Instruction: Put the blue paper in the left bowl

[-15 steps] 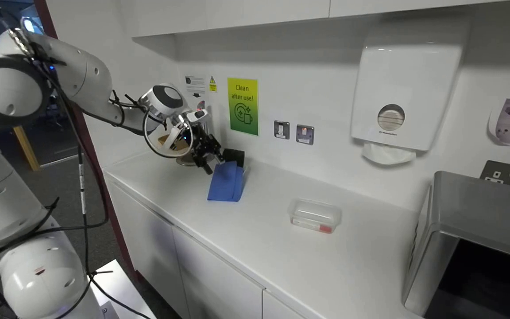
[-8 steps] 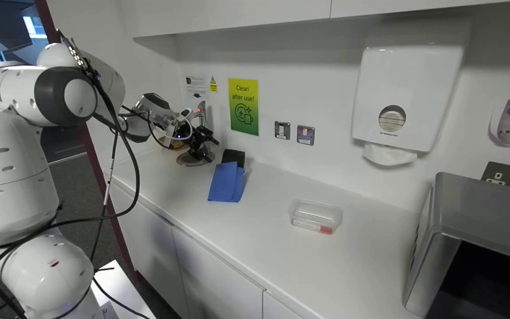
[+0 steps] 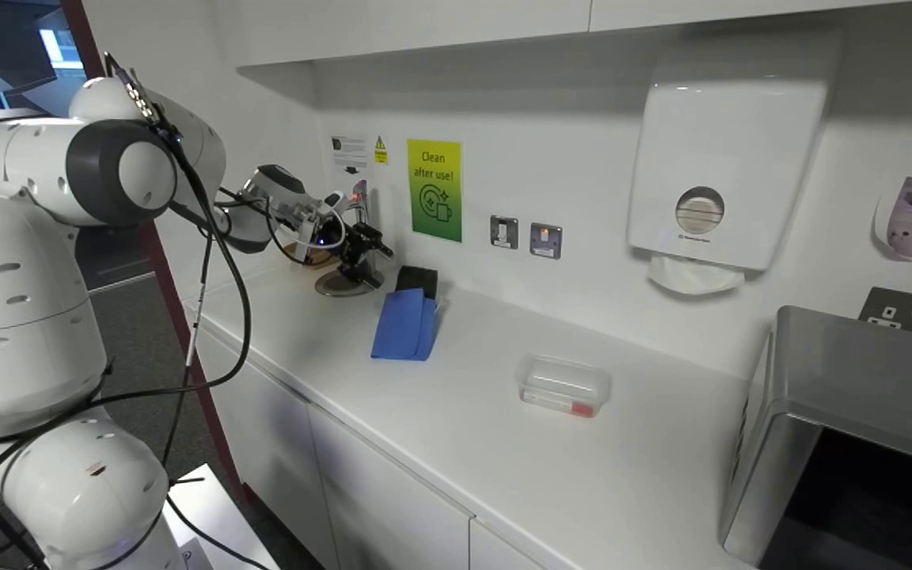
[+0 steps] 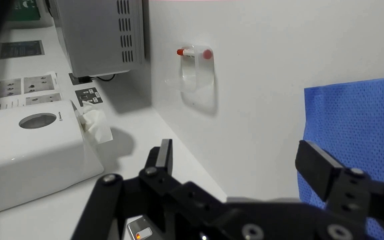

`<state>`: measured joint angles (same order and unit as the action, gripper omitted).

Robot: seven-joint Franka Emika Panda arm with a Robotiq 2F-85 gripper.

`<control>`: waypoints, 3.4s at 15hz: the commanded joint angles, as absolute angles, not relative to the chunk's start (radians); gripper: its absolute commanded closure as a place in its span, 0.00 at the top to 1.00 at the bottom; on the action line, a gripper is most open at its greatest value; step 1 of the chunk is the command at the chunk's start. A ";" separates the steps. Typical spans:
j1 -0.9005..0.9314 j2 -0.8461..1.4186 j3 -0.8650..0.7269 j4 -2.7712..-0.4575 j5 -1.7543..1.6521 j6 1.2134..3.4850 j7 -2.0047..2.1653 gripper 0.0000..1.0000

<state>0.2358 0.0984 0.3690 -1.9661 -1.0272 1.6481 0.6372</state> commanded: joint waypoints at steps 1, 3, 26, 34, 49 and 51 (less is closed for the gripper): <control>0.267 0.099 0.338 -1.964 -1.024 1.648 0.636 1.00; 0.269 0.105 0.338 -1.960 -1.029 1.639 0.642 1.00; 0.415 0.414 0.318 -1.815 -1.292 1.589 0.750 1.00; 0.480 0.494 0.329 -1.759 -1.411 1.608 0.740 1.00; 0.573 0.482 0.347 -1.822 -1.446 1.578 0.854 1.00; 0.579 0.480 0.352 -1.846 -1.433 1.578 0.891 1.00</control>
